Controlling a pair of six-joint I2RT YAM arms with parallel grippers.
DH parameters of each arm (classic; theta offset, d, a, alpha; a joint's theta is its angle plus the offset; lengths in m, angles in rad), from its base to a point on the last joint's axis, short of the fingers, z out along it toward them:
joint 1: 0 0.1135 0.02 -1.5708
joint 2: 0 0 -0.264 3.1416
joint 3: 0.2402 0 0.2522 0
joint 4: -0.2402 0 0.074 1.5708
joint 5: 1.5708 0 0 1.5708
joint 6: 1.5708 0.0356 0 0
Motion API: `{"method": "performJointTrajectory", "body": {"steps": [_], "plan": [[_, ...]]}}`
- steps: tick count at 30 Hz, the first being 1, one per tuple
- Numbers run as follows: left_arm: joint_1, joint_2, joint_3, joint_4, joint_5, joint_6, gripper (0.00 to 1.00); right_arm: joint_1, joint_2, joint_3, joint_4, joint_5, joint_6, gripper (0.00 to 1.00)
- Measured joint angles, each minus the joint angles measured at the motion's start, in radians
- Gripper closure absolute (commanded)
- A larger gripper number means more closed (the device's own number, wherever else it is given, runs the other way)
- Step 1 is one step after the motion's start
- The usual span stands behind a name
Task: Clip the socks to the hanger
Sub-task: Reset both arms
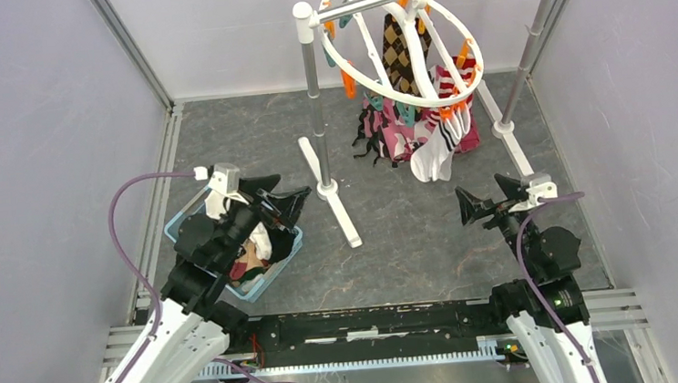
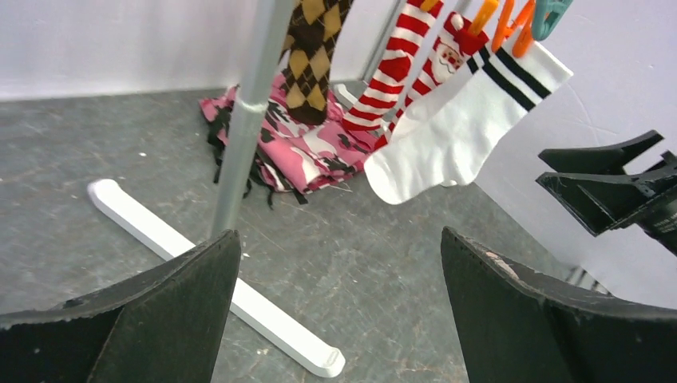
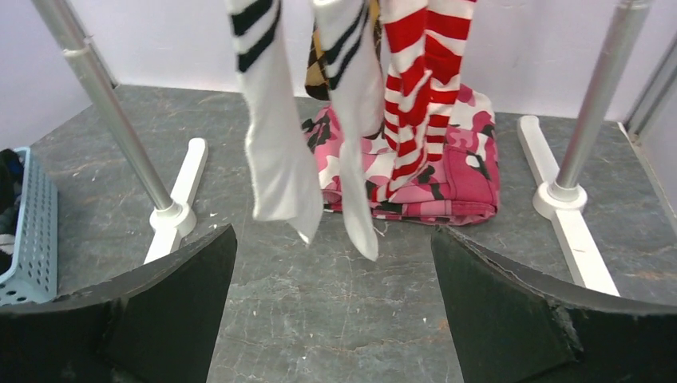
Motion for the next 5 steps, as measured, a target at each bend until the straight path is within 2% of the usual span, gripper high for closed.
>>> {"method": "performJointTrajectory", "body": {"steps": [5], "plan": [[0.0, -0.002, 0.068, -0.096, -0.045, 0.039, 0.0, 0.0, 0.025, 0.038, -0.017, 0.041, 0.009, 0.02]]}}
